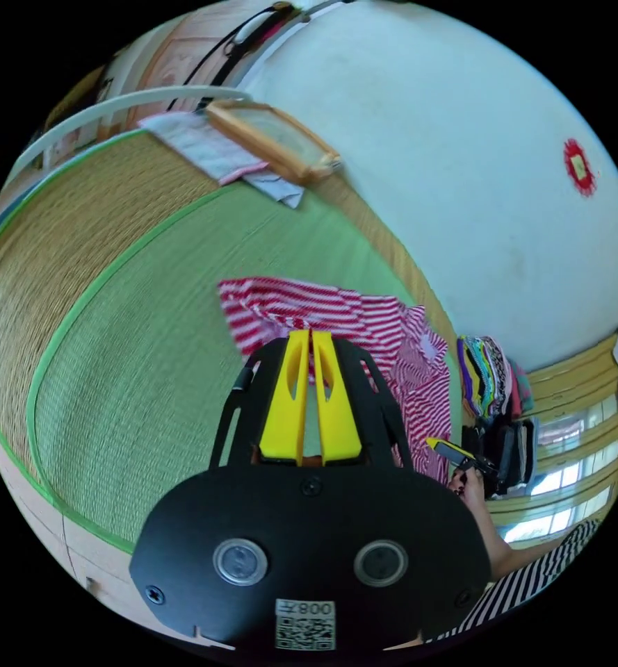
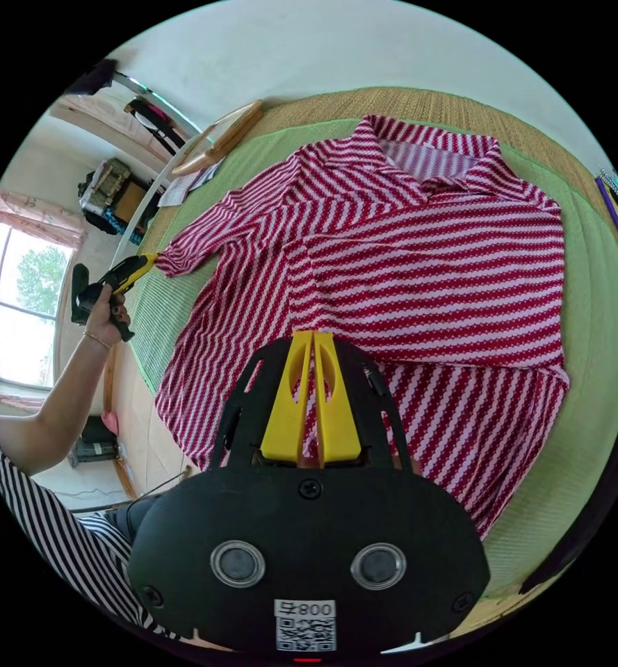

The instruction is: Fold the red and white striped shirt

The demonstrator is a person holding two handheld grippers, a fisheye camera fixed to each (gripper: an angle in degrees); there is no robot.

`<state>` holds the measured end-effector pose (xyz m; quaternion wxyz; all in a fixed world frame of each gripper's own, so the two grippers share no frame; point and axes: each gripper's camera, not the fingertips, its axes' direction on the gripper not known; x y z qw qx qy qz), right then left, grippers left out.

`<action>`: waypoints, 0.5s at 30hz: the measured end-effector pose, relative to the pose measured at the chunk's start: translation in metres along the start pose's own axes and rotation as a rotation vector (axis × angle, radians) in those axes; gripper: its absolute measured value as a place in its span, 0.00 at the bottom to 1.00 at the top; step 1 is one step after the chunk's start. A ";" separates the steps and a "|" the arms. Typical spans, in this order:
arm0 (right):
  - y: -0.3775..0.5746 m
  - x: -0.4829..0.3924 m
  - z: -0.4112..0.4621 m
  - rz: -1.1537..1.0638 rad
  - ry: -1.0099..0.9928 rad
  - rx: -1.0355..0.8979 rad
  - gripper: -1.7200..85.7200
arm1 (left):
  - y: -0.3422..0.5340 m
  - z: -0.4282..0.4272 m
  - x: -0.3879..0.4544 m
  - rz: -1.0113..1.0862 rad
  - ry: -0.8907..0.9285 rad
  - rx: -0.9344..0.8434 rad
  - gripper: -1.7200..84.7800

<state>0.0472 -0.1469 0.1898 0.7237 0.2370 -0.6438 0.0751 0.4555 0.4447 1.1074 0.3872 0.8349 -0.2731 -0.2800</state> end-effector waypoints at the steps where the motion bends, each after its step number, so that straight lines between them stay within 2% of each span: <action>1: 0.001 0.003 -0.004 0.005 -0.007 0.013 0.02 | -0.007 0.004 0.017 0.048 0.031 0.020 0.03; 6: -0.008 0.046 -0.040 0.061 -0.148 0.137 0.04 | -0.033 0.045 0.119 0.326 0.215 -0.025 0.02; 9: -0.016 0.071 -0.057 0.079 -0.221 0.192 0.07 | -0.019 0.093 0.198 0.553 0.284 -0.175 0.02; 11: -0.018 0.086 -0.060 0.099 -0.258 0.212 0.09 | 0.018 0.140 0.251 0.747 0.283 -0.346 0.03; 15: -0.011 0.110 -0.046 0.122 -0.302 0.183 0.11 | 0.082 0.204 0.284 0.889 0.201 -0.556 0.02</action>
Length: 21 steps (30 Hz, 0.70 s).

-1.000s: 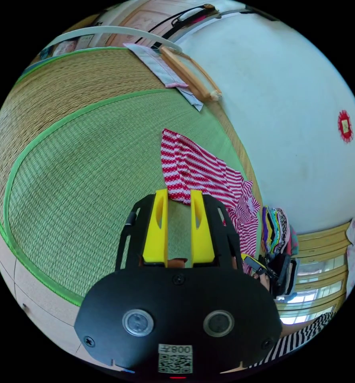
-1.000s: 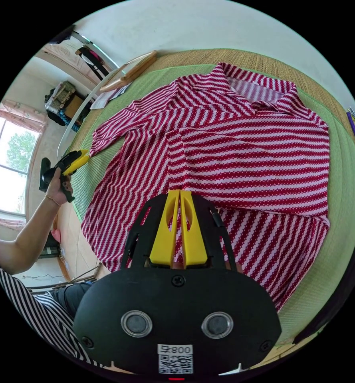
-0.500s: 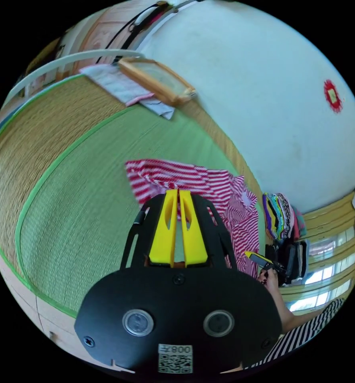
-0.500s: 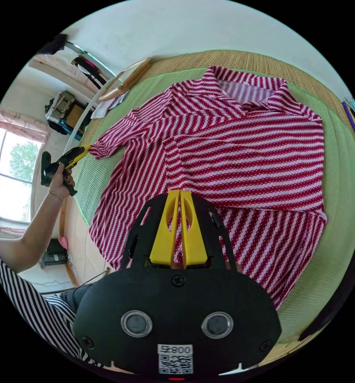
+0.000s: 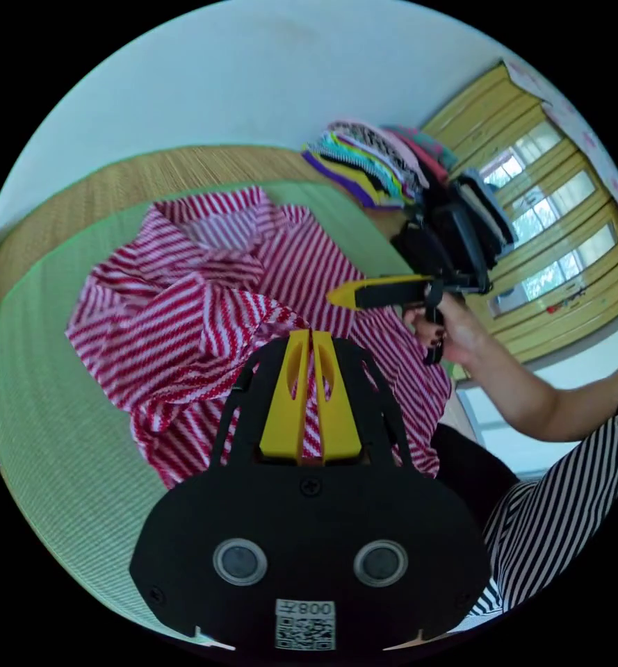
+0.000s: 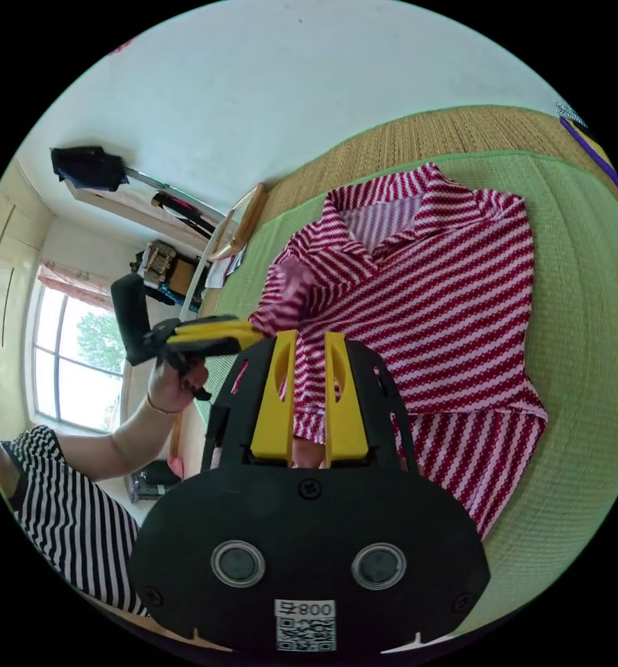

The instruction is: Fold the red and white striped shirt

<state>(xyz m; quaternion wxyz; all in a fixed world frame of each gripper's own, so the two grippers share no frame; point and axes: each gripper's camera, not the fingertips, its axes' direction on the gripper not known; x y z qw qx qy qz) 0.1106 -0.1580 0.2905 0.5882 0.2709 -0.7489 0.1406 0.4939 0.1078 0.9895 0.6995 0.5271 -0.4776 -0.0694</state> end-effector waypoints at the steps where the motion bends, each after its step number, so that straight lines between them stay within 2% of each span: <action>1: 0.001 0.001 0.003 -0.004 0.000 -0.010 0.11 | 0.002 0.021 0.006 0.001 -0.008 -0.044 0.02; 7: -0.002 -0.013 0.042 -0.094 0.138 -0.103 0.12 | 0.007 0.071 0.011 -0.060 -0.018 -0.075 0.02; 15: -0.024 -0.095 0.101 -0.376 0.380 -0.151 0.13 | -0.005 0.112 0.024 -0.043 -0.085 -0.078 0.02; 21: -0.033 -0.087 0.167 -0.357 0.503 -0.259 0.09 | -0.009 0.142 0.026 -0.066 -0.082 -0.080 0.03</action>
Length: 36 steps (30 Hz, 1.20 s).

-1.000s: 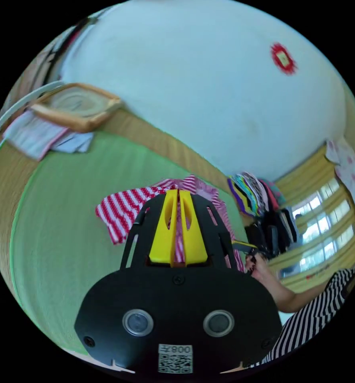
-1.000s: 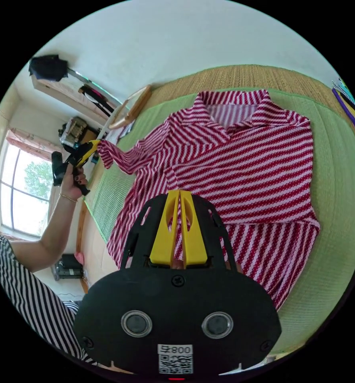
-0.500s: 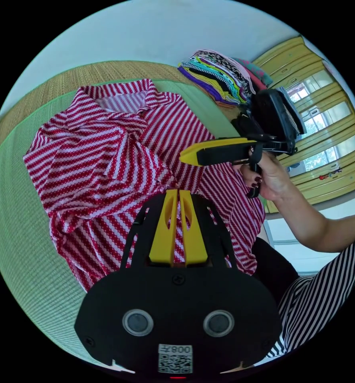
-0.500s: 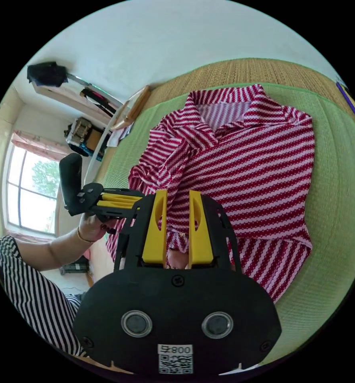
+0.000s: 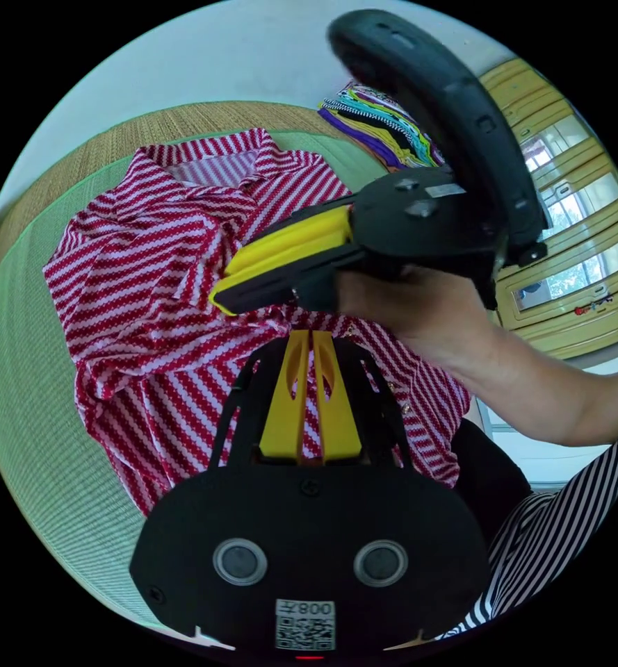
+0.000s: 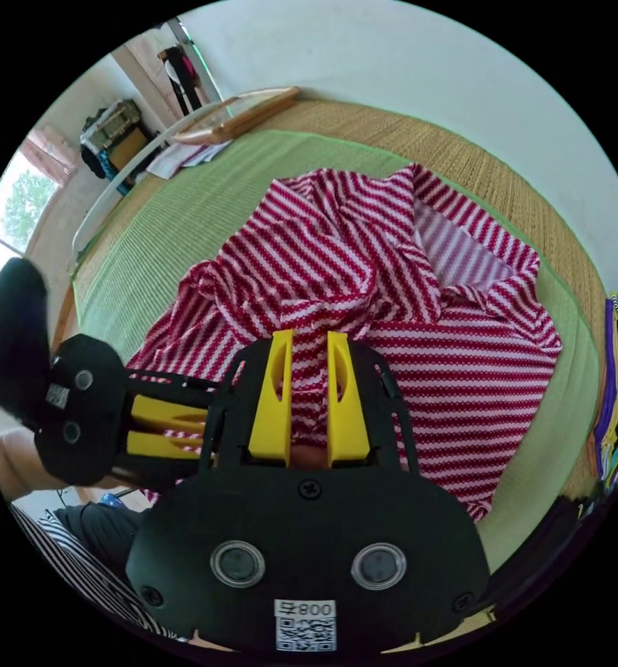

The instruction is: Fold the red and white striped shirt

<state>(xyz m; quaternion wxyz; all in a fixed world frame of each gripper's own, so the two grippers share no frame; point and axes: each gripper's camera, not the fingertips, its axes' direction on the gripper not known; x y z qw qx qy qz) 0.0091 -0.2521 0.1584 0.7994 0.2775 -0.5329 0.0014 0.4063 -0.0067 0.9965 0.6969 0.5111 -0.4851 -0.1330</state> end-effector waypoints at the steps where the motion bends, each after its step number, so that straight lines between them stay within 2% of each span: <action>1: 0.001 0.001 0.001 0.010 0.007 0.015 0.08 | 0.000 0.003 0.000 -0.007 -0.001 0.006 0.03; 4: 0.006 0.017 -0.011 0.047 -0.043 0.067 0.05 | -0.001 0.007 0.000 -0.008 -0.009 0.026 0.03; 11: 0.059 0.129 -0.037 0.261 -0.450 0.229 0.04 | -0.004 0.016 0.008 0.026 -0.031 0.069 0.03; 17: 0.115 0.193 -0.015 0.443 -0.552 0.250 0.06 | -0.007 0.035 0.010 0.050 0.005 0.048 0.04; 23: 0.116 0.172 -0.014 0.415 -0.481 0.267 0.11 | -0.007 0.041 0.004 0.032 -0.012 0.061 0.06; 31: 0.062 0.096 -0.010 0.176 -0.122 0.175 0.13 | -0.015 0.055 -0.010 0.019 -0.014 0.030 0.07; 36: 0.046 0.081 0.005 0.174 0.072 0.141 0.04 | -0.016 0.055 -0.013 0.035 -0.005 0.026 0.05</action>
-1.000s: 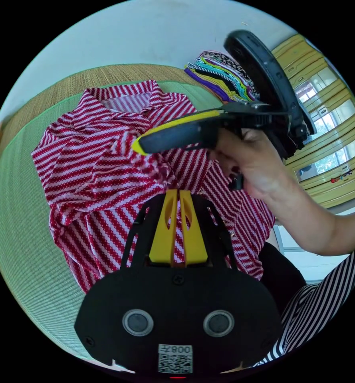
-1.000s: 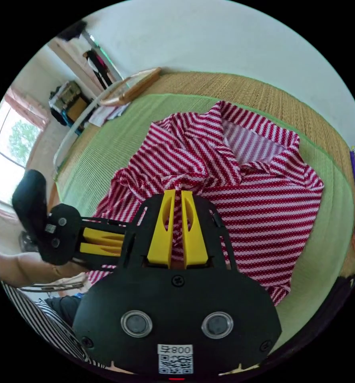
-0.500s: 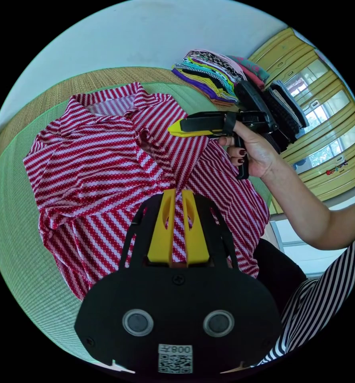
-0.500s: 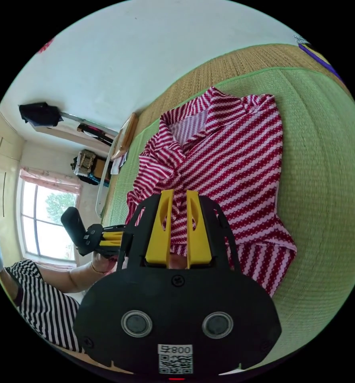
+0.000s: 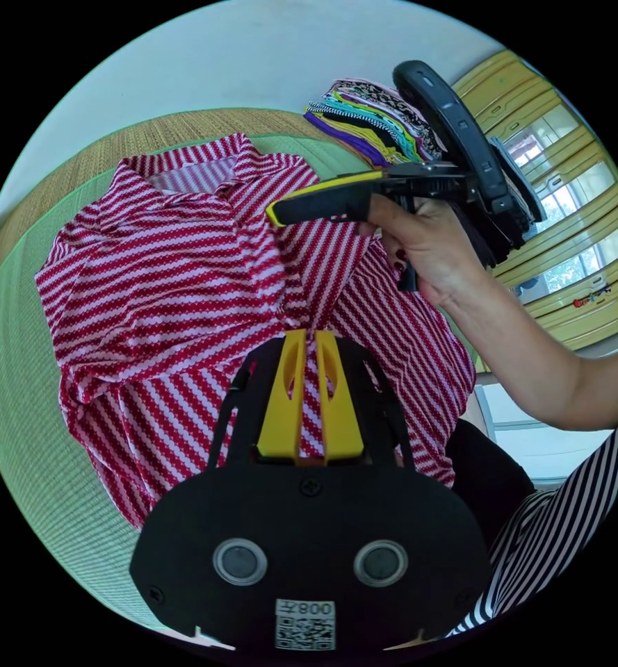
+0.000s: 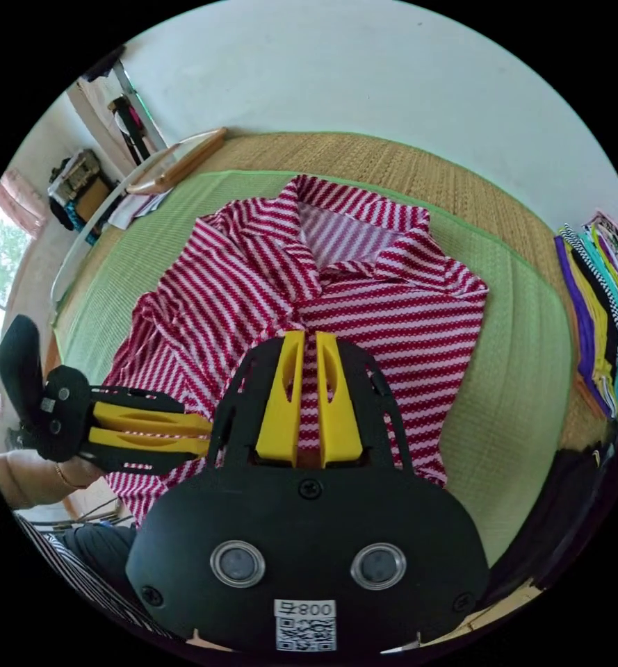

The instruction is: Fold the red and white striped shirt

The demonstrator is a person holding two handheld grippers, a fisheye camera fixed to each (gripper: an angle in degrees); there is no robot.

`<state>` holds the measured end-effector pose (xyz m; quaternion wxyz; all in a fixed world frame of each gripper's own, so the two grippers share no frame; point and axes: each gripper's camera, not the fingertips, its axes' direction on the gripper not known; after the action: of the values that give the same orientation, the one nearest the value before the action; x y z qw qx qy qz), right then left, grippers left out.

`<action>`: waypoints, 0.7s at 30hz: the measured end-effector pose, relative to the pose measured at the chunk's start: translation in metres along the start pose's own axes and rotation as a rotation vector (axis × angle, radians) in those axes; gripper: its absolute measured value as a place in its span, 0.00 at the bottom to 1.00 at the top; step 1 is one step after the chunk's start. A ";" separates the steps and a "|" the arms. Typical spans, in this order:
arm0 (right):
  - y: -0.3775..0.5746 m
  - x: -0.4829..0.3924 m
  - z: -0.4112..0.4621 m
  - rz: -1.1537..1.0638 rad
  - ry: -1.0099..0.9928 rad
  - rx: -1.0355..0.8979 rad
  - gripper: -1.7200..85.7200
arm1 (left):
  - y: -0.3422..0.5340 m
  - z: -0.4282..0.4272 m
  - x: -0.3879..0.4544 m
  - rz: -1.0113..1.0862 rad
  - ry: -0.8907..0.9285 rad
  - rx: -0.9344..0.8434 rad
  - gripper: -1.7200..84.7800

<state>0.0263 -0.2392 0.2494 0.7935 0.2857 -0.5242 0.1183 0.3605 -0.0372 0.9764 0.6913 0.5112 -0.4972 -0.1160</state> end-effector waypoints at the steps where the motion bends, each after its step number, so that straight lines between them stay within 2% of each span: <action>1: 0.000 0.000 0.000 0.003 0.003 0.006 0.04 | 0.000 -0.001 -0.001 0.003 0.001 0.000 0.05; 10: 0.003 0.039 0.002 0.092 -0.130 0.037 0.02 | 0.001 -0.014 -0.017 -0.007 0.043 0.035 0.05; 14: 0.014 0.066 0.015 0.183 -0.196 0.021 0.03 | 0.000 -0.027 -0.032 -0.054 0.024 0.099 0.05; 17: 0.020 0.073 0.013 0.217 -0.233 0.044 0.03 | -0.006 -0.024 -0.045 -0.077 0.010 0.083 0.04; 19: 0.022 0.070 0.005 0.221 -0.260 0.080 0.02 | -0.006 -0.016 -0.052 -0.087 0.027 0.034 0.04; 21: 0.020 0.052 -0.002 0.162 -0.330 0.119 0.02 | -0.002 -0.026 -0.057 -0.102 0.052 0.072 0.04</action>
<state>0.0402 -0.2278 0.3022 0.6664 0.3044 -0.6606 0.1639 0.3551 0.0159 0.9426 0.6783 0.5632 -0.4563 -0.1200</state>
